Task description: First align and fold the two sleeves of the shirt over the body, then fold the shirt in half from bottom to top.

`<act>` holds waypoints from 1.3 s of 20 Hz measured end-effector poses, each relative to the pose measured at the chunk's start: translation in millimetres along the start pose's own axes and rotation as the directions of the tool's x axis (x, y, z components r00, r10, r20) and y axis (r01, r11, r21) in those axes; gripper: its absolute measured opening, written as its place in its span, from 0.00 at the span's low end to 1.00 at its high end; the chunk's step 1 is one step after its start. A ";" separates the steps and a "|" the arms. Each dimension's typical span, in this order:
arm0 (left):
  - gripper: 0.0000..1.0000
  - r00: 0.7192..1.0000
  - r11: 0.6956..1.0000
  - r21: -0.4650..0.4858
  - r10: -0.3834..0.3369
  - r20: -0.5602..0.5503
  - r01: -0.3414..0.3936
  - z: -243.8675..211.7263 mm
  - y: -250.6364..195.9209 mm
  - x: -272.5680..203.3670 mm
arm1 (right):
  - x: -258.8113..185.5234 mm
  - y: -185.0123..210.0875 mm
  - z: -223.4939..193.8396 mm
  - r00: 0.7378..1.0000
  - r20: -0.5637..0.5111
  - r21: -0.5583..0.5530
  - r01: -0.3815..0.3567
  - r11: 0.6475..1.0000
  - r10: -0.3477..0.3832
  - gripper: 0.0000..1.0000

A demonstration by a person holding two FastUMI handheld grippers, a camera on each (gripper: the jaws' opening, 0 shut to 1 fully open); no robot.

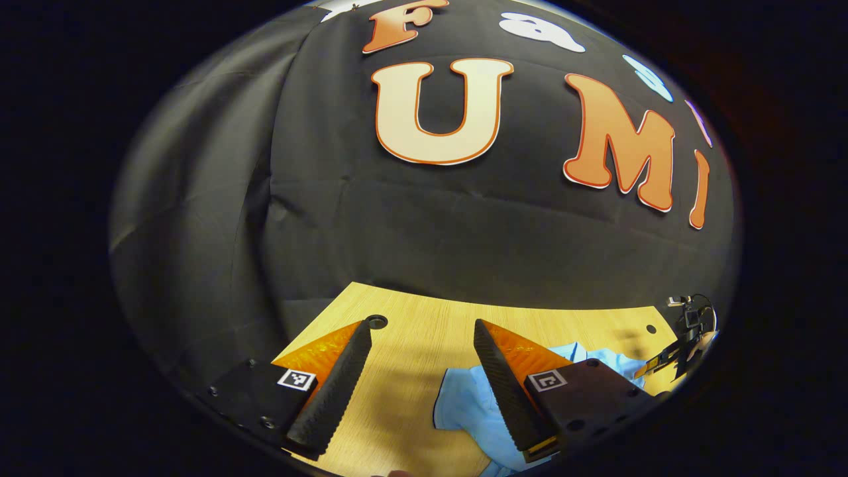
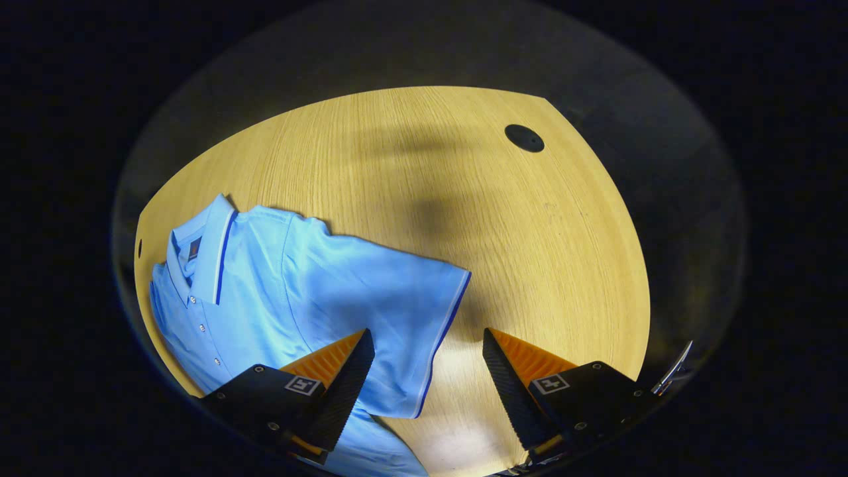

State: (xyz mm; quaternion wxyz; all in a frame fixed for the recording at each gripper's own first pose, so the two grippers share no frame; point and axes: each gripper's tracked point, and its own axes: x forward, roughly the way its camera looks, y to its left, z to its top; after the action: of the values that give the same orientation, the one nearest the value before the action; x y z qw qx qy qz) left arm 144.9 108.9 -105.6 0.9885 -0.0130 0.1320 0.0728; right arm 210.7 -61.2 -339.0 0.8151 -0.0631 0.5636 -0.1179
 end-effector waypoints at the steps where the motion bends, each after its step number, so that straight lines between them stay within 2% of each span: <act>1: 1.00 1.000 1.000 -0.001 0.003 -0.005 -0.003 -2.3 1.5 0.2 | 1.9 -1.1 -1.8 1.000 -0.009 0.003 0.001 1.000 -0.001 0.99; 4: 1.00 1.000 1.000 -0.006 0.004 -0.013 -0.004 -2.7 0.8 2.5 | 2.7 5.2 -2.1 0.999 -0.027 0.030 -0.035 0.999 0.036 0.79; 5: 1.00 1.000 1.000 -0.007 0.005 -0.016 -0.005 -2.8 0.5 2.5 | 4.0 9.5 -2.7 0.998 -0.029 0.032 -0.052 0.998 0.053 0.76; 7: 1.00 1.000 1.000 -0.010 0.004 -0.019 -0.004 -4.0 0.1 1.2 | 3.8 14.7 -2.5 0.997 -0.033 0.049 -0.065 0.997 0.067 0.61; 8: 1.00 1.000 1.000 -0.011 0.004 -0.021 -0.004 -4.7 0.3 0.4 | 4.0 14.6 -1.1 0.997 -0.030 0.062 -0.063 0.996 0.065 0.46; 9: 1.00 1.000 1.000 -0.013 0.003 -0.021 -0.003 -3.8 0.7 -0.2 | 1.8 10.7 1.4 0.998 -0.026 0.078 -0.063 0.995 0.065 0.37; 10: 1.00 1.000 1.000 -0.015 0.004 -0.020 -0.004 -4.1 1.5 -0.8 | 0.8 9.4 2.4 0.998 -0.026 0.090 -0.061 0.994 0.064 0.18; 11: 1.00 1.000 1.000 -0.020 0.004 -0.019 -0.005 -4.4 2.3 -1.8 | 2.0 11.1 4.3 0.998 -0.018 0.085 -0.063 0.994 0.064 0.06; 13: 1.00 1.000 1.000 -0.013 0.005 -0.016 -0.005 -4.6 3.8 -3.0 | -1.0 9.6 7.8 0.999 0.006 0.071 -0.040 0.997 0.039 0.02; 16: 1.00 1.000 1.000 0.023 0.008 -0.013 -0.008 -8.1 8.3 -11.7 | -19.4 16.0 20.3 0.997 0.067 0.065 -0.054 0.996 0.050 0.01; 18: 1.00 1.000 0.999 0.040 -0.001 -0.004 0.001 -8.0 10.6 -17.2 | -39.0 18.3 31.5 0.991 0.126 0.022 -0.046 0.999 0.043 0.00; 21: 1.00 1.000 0.999 0.039 -0.020 -0.005 0.020 -9.7 17.0 -23.9 | -73.0 39.7 39.7 0.978 0.191 -0.019 -0.085 0.996 0.087 0.01; 24: 1.00 1.000 0.998 0.061 -0.022 -0.006 0.022 -13.8 30.0 -31.4 | -99.0 62.3 42.4 0.965 0.245 -0.102 -0.076 0.992 0.099 0.00; 26: 1.00 1.000 0.998 0.062 -0.030 -0.004 0.030 -15.4 36.6 -37.8 | -111.2 87.6 37.3 0.959 0.248 -0.136 -0.106 0.985 0.138 0.00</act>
State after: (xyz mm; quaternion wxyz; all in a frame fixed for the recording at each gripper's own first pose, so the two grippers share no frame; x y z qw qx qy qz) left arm 99.4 139.1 -110.8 0.9892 0.0155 0.1355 0.0538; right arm 218.7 51.4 -245.8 0.8814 -0.0924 0.4626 -0.0238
